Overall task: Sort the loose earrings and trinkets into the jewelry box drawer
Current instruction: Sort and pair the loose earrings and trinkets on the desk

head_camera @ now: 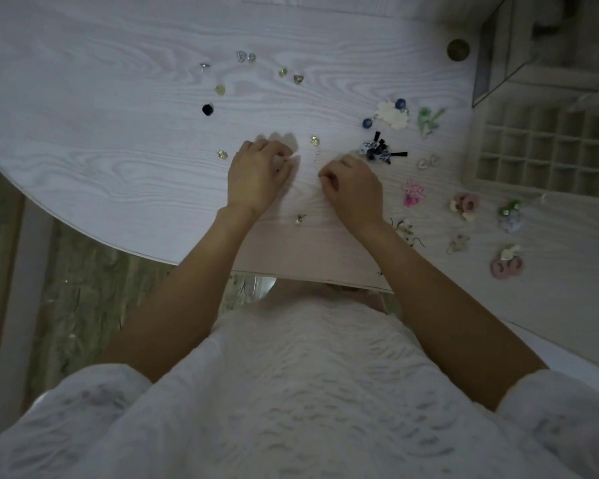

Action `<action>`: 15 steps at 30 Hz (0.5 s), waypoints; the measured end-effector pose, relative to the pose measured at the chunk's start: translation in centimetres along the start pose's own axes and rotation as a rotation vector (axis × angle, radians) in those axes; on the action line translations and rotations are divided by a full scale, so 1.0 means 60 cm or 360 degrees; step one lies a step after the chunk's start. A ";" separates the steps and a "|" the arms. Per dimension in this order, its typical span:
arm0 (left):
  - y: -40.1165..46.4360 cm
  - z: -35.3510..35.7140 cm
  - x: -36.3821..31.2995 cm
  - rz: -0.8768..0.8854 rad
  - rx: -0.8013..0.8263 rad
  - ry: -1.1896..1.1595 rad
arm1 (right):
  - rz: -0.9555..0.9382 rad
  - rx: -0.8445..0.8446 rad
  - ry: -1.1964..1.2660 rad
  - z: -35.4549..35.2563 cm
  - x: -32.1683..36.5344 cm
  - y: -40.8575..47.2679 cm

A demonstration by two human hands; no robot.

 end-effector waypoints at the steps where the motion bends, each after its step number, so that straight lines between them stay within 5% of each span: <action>1: 0.001 0.002 -0.008 0.0025 0.0009 -0.0008 | -0.0006 -0.0009 0.0000 -0.003 -0.002 -0.003; 8: 0.065 0.047 -0.063 -0.0025 0.0262 0.0160 | -0.0046 0.0007 -0.0075 -0.014 -0.026 -0.023; 15: 0.068 0.050 -0.056 -0.0067 0.0237 0.0217 | 0.0009 0.0037 -0.0022 -0.015 -0.038 -0.028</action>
Point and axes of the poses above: each hand's wrist, its own y-axis towards the middle knuckle, its own z-axis out of the palm, x = y × z, the point moved 10 cm from there along y, towards the middle knuckle, and after that the axes turned 7 degrees about -z, right-handed, at the moved point
